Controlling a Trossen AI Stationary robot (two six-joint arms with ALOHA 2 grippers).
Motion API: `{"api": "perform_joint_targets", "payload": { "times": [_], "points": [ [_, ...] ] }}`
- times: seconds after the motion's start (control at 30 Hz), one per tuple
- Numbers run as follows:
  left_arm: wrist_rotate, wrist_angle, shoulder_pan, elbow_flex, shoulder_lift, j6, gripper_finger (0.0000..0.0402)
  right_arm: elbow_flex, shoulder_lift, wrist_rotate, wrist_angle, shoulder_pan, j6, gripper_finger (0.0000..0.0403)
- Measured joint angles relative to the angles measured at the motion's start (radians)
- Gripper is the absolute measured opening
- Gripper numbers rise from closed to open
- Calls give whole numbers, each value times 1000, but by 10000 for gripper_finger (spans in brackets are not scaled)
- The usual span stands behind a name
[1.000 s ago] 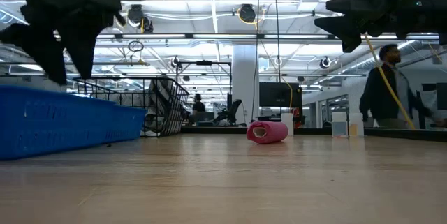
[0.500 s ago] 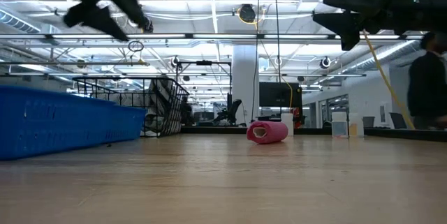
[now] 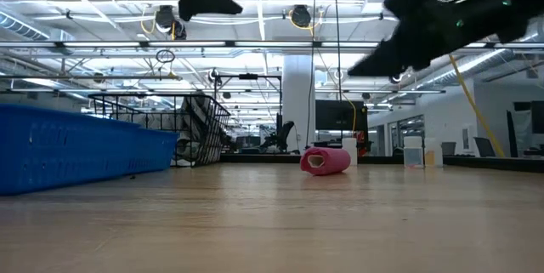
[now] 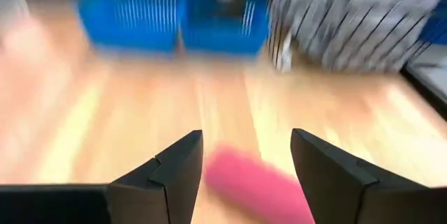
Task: Pick & Place Medicine items
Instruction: Put the pink bandage into the top blue basket
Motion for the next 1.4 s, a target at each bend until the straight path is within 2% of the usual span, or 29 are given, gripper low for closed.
{"api": "perform_joint_targets", "payload": {
  "times": [0.07, 0.17, 0.4, 0.5, 0.67, 0.83, 1.0, 1.07, 1.23, 1.4],
  "points": [
    [-1, 11, 31, -32, 0, 0, 255, 71, 62, 2, -165, -12, -109, 205],
    [0, 68, 75, -97, 1, -26, 255, 141, 166, 4, -270, -49, -265, 205],
    [121, 195, 137, -190, 1, -112, 255, 178, 346, 3, -243, -174, -509, 205],
    [137, 201, 137, -193, 1, -117, 255, 178, 395, -5, -219, -220, -572, 205],
    [122, 202, 137, -193, 1, -104, 255, 179, 431, -108, -156, -249, -603, 205],
    [94, 207, 145, -194, 1, -94, 255, 179, 433, -139, -115, -225, -623, 205],
    [94, 206, 172, -194, 0, -101, 255, 179, 461, -213, -24, -196, -560, 205],
    [94, 208, 182, -194, 0, -104, 255, 179, 490, -203, 17, -180, -562, 205],
    [95, 208, 188, -194, 0, -126, 255, 194, 565, -172, 66, -161, -693, 205],
    [103, 208, 181, -194, 0, -132, 255, 223, 629, -160, 47, -176, -687, 205]
  ]
}}
